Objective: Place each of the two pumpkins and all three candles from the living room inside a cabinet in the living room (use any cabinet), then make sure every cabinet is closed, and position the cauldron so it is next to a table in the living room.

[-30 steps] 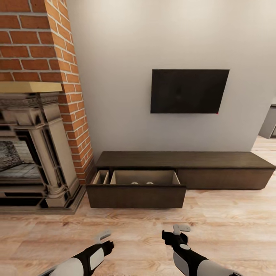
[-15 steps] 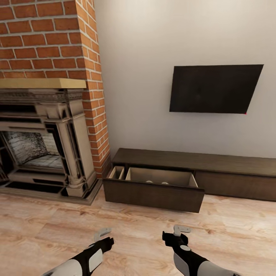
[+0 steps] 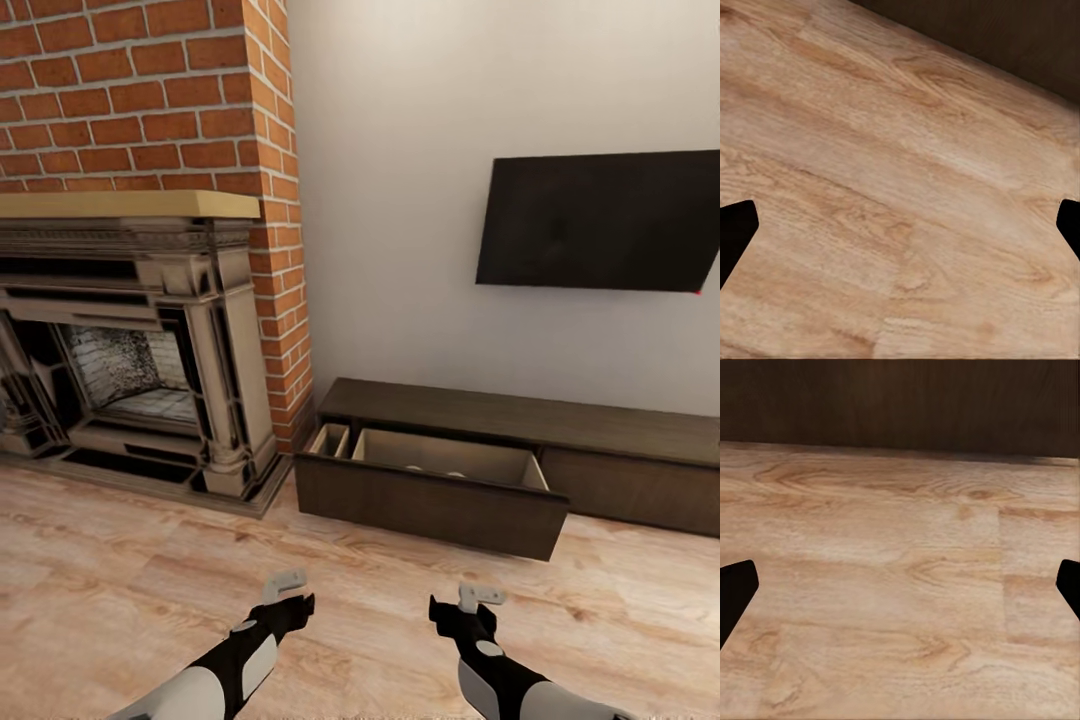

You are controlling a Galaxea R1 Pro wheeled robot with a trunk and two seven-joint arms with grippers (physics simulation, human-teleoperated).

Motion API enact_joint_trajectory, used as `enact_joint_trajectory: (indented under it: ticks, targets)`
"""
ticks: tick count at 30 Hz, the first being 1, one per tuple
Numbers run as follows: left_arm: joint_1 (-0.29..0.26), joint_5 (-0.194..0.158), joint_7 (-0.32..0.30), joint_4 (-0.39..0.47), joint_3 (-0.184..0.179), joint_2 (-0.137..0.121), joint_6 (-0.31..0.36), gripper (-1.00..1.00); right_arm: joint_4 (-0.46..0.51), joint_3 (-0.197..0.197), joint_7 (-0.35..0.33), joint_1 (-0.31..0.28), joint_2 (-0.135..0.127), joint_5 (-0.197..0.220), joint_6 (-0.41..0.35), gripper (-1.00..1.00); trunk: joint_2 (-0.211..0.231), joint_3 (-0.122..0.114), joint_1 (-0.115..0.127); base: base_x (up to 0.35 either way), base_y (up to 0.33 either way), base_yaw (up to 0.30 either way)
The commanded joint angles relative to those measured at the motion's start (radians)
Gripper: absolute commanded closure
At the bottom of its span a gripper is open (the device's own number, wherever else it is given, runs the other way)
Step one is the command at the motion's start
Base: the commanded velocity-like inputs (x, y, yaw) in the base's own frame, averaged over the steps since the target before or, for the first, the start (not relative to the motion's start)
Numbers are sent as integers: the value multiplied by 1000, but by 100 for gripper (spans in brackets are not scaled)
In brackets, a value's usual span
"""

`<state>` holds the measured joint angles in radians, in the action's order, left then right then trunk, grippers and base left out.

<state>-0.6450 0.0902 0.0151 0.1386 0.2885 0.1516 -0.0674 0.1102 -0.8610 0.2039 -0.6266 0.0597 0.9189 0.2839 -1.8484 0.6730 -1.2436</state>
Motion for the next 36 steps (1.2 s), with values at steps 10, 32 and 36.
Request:
enact_joint_trajectory:
  ticks: [10,32,36]
  targets:
    - [-1,7,0,-59,6,-19,-5,-100,-2,-9,5,0,4,8,12,-100,-71,48,-38,0,0,-126]
    - [-1,9,0,-62,5,-20,-5,-100,-19,-9,6,0,6,12,52,-100,-225,146,-123,0,0,-136]
    - [-1,14,0,-62,4,-19,-5,-100,-25,-9,6,-1,8,12,56,-100,-253,164,-138,0,0,-180]
